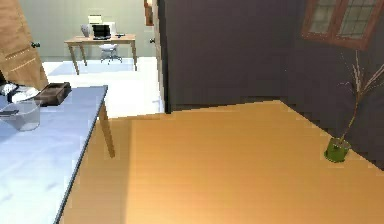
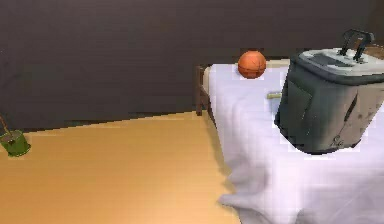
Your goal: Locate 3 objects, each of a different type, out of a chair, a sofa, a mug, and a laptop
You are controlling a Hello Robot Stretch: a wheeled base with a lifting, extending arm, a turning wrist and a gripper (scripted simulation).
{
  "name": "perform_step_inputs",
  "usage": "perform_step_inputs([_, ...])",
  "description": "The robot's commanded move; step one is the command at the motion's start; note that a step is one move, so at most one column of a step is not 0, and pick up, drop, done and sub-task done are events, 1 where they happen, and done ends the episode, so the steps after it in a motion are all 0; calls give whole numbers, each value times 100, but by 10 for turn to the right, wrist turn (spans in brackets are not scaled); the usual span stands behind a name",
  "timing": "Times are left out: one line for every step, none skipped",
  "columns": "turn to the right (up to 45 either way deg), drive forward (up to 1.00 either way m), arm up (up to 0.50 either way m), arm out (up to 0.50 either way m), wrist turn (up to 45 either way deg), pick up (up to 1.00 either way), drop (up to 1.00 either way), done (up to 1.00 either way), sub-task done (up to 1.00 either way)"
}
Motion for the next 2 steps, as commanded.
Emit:
perform_step_inputs([-120,0,0,0,0,0,0,0,0])
perform_step_inputs([0,100,0,0,0,0,0,0,0])
